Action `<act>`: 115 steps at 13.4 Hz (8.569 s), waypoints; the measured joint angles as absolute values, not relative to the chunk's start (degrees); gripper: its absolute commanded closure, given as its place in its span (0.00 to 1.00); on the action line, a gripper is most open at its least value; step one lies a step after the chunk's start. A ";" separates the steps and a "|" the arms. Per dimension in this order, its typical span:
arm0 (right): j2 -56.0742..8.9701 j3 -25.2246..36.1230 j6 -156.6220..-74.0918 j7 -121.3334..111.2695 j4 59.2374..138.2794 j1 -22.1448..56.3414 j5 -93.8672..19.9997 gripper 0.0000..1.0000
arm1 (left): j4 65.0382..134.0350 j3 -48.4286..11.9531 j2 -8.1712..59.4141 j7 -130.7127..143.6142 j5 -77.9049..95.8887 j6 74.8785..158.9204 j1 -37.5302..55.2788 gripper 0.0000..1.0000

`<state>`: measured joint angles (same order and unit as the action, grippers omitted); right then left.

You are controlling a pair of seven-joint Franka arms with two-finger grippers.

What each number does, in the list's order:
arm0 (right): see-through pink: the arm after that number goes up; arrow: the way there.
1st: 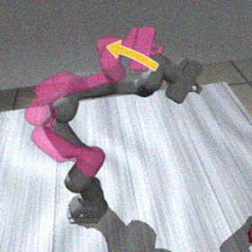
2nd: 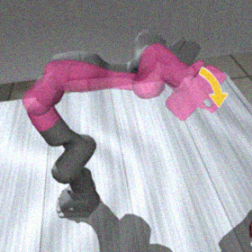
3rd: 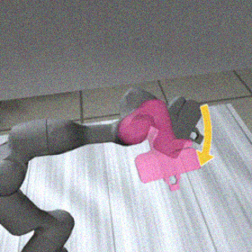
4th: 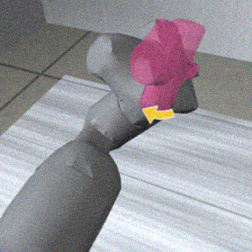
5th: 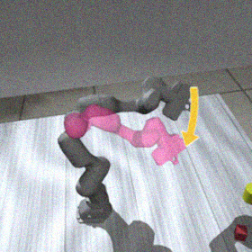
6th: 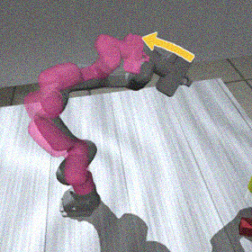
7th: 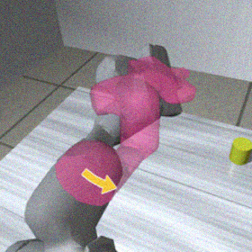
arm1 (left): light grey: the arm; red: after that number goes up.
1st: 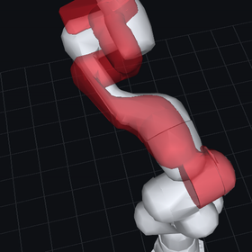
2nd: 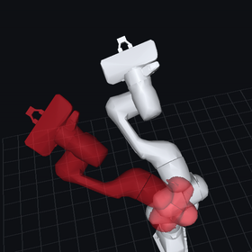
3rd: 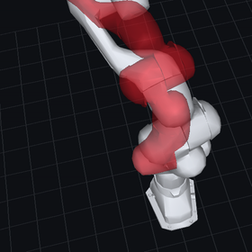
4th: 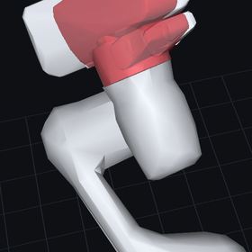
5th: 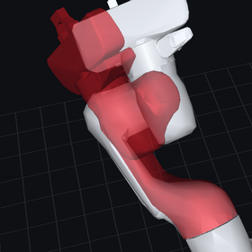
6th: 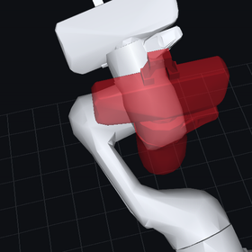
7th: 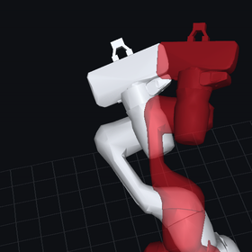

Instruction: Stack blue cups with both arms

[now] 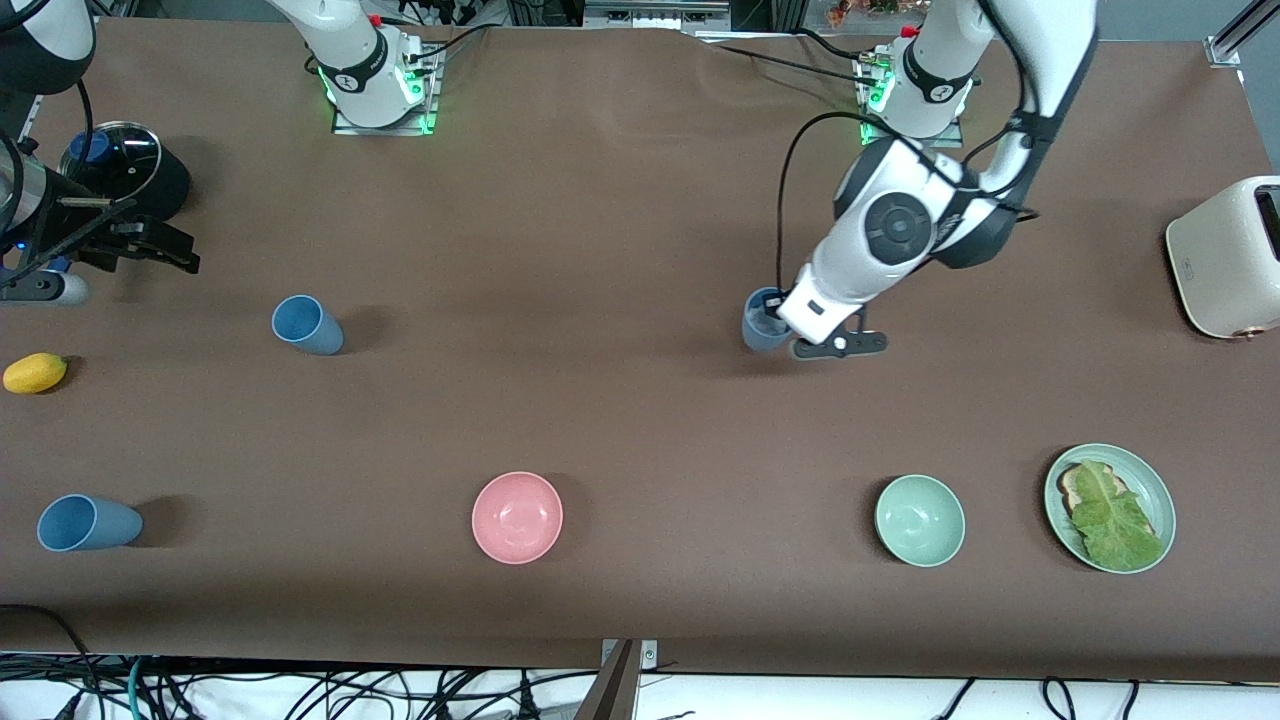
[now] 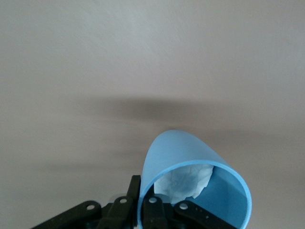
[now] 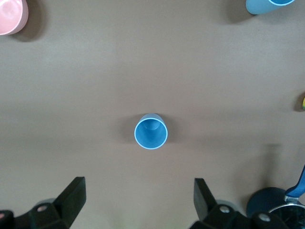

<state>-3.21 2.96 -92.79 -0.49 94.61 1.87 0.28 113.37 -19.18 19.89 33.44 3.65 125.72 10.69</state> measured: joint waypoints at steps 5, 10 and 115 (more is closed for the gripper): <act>-4.30 3.16 -92.69 -0.44 94.93 1.74 0.28 0.00 | 113.64 -19.16 22.79 33.58 3.65 124.28 14.63 1.00; -11.75 3.71 -93.95 -3.05 95.91 0.45 0.30 0.00 | 113.78 -18.70 23.14 32.80 3.63 123.47 15.05 1.00; -44.76 -17.71 -108.56 58.10 63.15 37.87 4.80 0.00 | 96.72 1.82 -0.32 -1.45 3.58 89.59 3.28 0.00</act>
